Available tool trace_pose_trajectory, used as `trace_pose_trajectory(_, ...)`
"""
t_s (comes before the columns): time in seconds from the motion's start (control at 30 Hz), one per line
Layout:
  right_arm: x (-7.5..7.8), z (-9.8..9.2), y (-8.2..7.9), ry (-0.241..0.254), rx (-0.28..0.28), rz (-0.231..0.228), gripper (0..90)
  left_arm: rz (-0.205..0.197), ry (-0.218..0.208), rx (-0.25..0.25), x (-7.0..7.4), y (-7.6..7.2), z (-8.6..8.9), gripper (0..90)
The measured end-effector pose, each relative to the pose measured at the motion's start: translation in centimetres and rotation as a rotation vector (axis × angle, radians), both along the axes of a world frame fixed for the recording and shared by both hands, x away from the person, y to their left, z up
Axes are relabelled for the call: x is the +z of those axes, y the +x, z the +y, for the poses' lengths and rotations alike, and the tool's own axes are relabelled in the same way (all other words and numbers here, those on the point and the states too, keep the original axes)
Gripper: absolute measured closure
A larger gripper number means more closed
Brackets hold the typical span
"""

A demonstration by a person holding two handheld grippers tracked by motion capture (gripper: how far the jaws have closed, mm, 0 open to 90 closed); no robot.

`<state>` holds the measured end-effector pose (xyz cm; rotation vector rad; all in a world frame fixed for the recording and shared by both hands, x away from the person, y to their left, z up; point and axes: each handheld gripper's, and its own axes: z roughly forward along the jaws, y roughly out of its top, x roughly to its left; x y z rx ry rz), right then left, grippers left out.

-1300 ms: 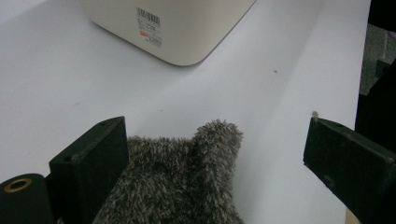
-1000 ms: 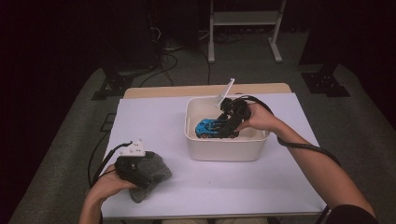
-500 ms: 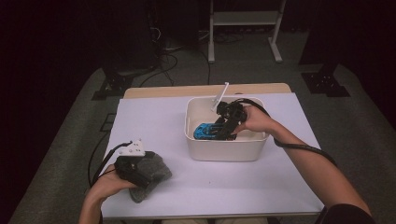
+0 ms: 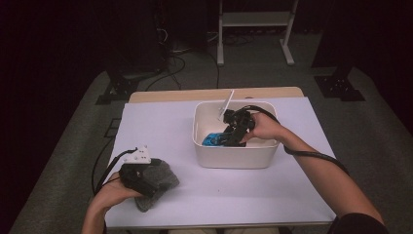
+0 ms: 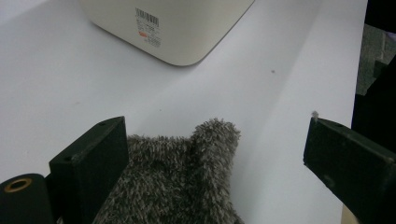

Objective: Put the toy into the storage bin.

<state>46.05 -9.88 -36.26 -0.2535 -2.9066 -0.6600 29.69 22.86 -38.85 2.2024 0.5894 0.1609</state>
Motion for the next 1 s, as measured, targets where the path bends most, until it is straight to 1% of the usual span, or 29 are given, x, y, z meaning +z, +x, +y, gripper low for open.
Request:
trace_pose_trajectory(0.47,-0.06,0.10,-0.02,-0.011,0.002,0.013,25.1,-0.006,-0.003,0.005,0.20,-0.15,0.22,6.3)
trace_pose_trajectory(0.5,-0.02,0.08,-0.02,-0.004,0.001,0.013,26.6,-0.006,-0.003,0.004,0.19,-0.15,0.21,6.3)
trace_pose_trajectory(0.6,-0.13,0.08,0.00,-0.013,0.006,0.014,26.6,-0.005,-0.004,0.005,0.19,-0.15,0.17,6.3)
trace_pose_trajectory(0.67,-0.31,0.17,-0.05,-0.031,0.010,0.008,26.6,-0.006,0.002,0.001,0.22,-0.14,0.17,6.3)
trace_pose_trajectory(0.73,-0.32,0.15,-0.02,-0.029,0.010,0.015,26.6,-0.007,0.001,0.002,0.26,-0.14,0.22,6.3)
trace_pose_trajectory(1.0,-0.38,0.19,-0.06,-0.039,0.011,0.020,26.6,-0.009,0.004,0.002,0.32,-0.20,0.25,6.3)
